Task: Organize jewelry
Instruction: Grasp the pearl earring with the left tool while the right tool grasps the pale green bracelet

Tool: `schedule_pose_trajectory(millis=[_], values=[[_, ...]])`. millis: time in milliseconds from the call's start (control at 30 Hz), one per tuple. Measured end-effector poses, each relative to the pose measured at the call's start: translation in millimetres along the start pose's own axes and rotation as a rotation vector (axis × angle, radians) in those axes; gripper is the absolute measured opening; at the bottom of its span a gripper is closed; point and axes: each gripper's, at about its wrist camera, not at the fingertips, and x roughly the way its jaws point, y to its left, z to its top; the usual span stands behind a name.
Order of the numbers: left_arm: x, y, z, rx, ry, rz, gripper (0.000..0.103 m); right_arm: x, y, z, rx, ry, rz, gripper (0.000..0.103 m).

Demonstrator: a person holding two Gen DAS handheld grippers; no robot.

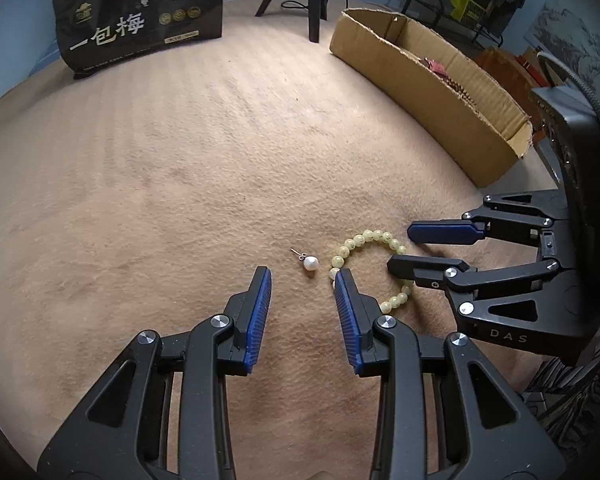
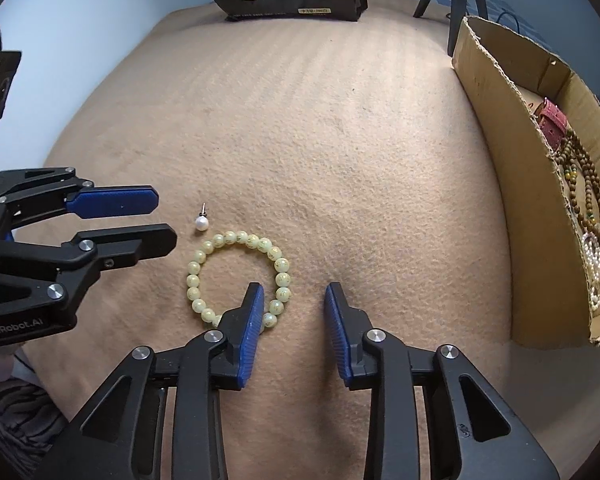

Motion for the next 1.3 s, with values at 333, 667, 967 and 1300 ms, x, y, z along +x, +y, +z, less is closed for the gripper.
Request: schedule_pose_trajectory(millis=[333, 667, 967, 1300], values=[[17.3, -10.9, 2.9, 0.036, 0.029, 0.036, 0.034, -1.6, -6.5, -2.4, -0.023, 0.008, -0.057, 0.008], [33.2, -15.6, 14.2, 0.057, 0.035, 0.08, 0.023, -7.9, -19.2, -2.8, -0.013, 0.012, -0.064, 0.007], [27.9, -9.1, 12.9, 0.044, 0.022, 0.102, 0.007, -8.9, -13.4, -3.2, -0.004, -0.015, -0.042, 0.006], [-10.9, 11.4, 22.6, -0.053, -0.08, 0.094, 0.007, -48.9, 1.6, 0.6, -0.033, -0.127, -0.016, 0.006]])
